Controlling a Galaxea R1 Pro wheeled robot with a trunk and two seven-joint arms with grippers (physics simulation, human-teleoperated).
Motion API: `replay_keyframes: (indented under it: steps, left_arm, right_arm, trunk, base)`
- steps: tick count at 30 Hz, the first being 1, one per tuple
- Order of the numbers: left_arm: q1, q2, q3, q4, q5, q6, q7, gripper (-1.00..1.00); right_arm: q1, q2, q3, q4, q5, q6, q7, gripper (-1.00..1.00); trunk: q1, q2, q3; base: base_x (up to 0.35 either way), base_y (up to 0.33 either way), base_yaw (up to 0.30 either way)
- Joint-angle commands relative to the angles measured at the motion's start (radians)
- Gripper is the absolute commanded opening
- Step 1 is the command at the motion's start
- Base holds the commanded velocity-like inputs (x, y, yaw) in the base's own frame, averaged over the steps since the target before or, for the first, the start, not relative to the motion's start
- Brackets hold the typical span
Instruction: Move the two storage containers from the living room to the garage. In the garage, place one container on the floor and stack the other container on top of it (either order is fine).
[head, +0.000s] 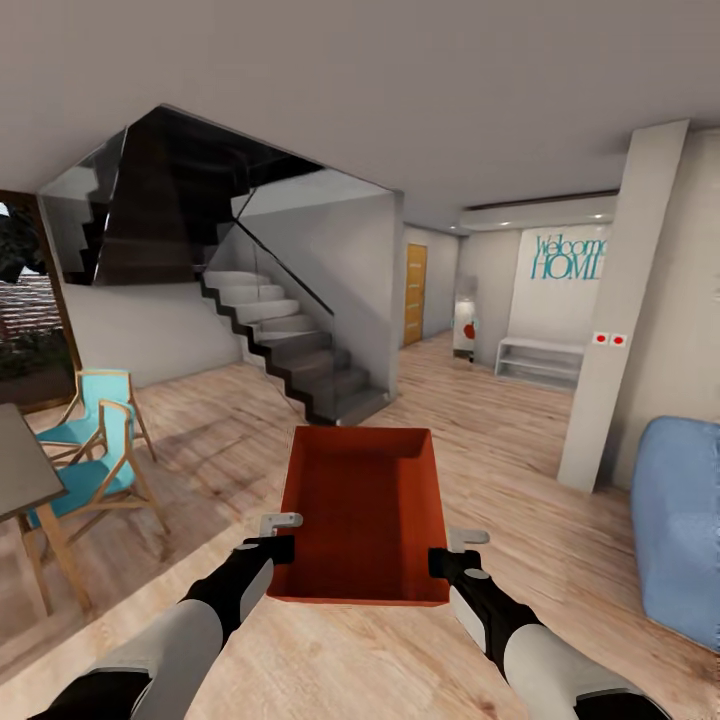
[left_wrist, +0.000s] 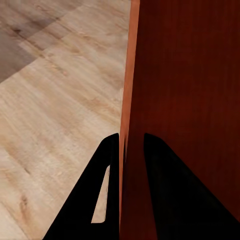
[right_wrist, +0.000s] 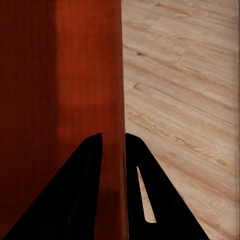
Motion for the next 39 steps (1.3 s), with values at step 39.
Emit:
replay_keyframes:
  steps: [39]
  left_arm:
    - [0.000,0.011,0.010,-0.006,-0.024,-0.003,0.010,-1.00]
  right_arm:
    - [0.000,-0.002,-0.004,0.004,-0.012,-0.005,-0.013,-1.00]
  trunk:
    - [0.001,-0.001,0.000]
  base:
    - [0.322,0.000,-0.105]
